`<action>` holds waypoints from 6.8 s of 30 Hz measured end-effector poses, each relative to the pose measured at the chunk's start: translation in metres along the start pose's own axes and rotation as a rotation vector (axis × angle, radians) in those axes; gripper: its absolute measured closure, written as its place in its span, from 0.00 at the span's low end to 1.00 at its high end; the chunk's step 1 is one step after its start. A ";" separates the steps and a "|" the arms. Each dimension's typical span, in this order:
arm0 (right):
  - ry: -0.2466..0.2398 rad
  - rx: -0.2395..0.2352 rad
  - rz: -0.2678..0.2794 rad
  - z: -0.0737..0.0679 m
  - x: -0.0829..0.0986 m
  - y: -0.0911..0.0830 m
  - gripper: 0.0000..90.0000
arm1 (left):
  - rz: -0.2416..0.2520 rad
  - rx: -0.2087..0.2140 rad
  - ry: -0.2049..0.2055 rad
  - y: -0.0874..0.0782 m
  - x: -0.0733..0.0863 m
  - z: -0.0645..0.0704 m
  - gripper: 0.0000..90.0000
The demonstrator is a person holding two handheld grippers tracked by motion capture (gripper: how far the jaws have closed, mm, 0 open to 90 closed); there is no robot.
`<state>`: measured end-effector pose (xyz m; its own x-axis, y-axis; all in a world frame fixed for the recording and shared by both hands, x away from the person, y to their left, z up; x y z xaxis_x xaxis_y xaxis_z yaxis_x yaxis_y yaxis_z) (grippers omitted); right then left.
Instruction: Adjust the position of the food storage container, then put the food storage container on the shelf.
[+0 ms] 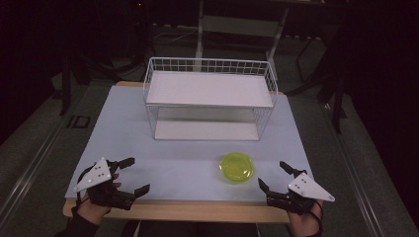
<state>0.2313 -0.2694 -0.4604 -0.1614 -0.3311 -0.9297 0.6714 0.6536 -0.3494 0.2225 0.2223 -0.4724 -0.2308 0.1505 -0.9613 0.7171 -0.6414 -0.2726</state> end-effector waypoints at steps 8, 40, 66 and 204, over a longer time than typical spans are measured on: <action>0.004 -0.040 -0.052 -0.003 0.001 0.004 0.15 | 0.006 -0.004 0.004 0.000 0.000 0.000 0.02; 0.102 0.036 -0.164 0.027 -0.030 0.024 0.59 | 0.013 0.004 0.006 0.000 0.000 0.001 0.02; 0.286 -0.002 -0.465 0.049 0.028 0.079 1.00 | 0.011 0.003 0.011 0.000 0.000 0.001 0.02; 0.267 -0.274 -0.288 -0.023 -0.056 0.138 0.16 | -0.332 0.062 -0.208 0.107 -0.031 0.009 0.06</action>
<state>0.3165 -0.1450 -0.4592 -0.5175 -0.3620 -0.7753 0.3626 0.7280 -0.5819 0.2998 0.1422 -0.4712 -0.5768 0.2058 -0.7906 0.5414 -0.6285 -0.5585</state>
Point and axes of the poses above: each handheld gripper's, and its own axes: y roughly forward along the jaws, x roughly out of its underside, z roughly to its right, the point moved 1 cm from there along y, roughly forward along the jaws, and after that the axes turned 10 degrees about -x, right-handed, at the moved point
